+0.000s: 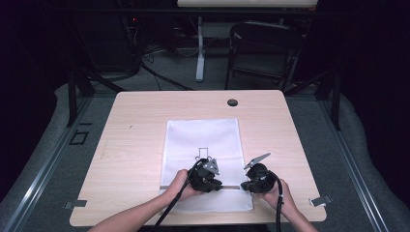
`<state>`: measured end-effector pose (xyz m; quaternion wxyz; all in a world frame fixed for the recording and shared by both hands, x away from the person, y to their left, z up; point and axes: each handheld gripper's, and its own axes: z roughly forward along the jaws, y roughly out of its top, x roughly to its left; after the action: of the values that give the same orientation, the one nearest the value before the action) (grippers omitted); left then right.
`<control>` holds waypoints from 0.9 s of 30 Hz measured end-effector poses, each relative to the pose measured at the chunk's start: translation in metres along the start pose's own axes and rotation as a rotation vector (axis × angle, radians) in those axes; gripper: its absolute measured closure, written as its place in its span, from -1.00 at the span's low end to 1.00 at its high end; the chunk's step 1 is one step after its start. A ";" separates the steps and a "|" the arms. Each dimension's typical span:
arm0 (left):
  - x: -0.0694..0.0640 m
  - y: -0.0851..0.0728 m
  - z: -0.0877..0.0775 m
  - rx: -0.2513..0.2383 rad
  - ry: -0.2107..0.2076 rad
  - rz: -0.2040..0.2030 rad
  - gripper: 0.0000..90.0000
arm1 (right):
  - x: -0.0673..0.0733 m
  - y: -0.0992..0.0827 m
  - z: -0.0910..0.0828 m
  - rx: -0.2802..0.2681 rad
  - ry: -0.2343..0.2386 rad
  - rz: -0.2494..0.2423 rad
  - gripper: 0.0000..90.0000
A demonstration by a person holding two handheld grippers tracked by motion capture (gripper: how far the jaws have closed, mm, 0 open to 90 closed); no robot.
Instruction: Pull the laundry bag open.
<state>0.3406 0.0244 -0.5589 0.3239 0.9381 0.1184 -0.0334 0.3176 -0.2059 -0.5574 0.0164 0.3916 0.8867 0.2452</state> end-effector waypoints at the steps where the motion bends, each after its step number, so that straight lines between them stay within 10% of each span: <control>1: 0.000 -0.001 0.000 -0.001 0.001 -0.005 0.83 | 0.000 0.000 0.000 -0.001 0.001 0.000 1.00; 27: 0.003 -0.016 -0.015 0.005 0.011 -0.022 0.83 | -0.001 0.000 0.000 0.002 0.005 -0.001 1.00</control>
<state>0.3397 0.0465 -0.5571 0.3204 0.9377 0.1302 -0.0324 0.3184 -0.2069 -0.5576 0.0142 0.3906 0.8872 0.2453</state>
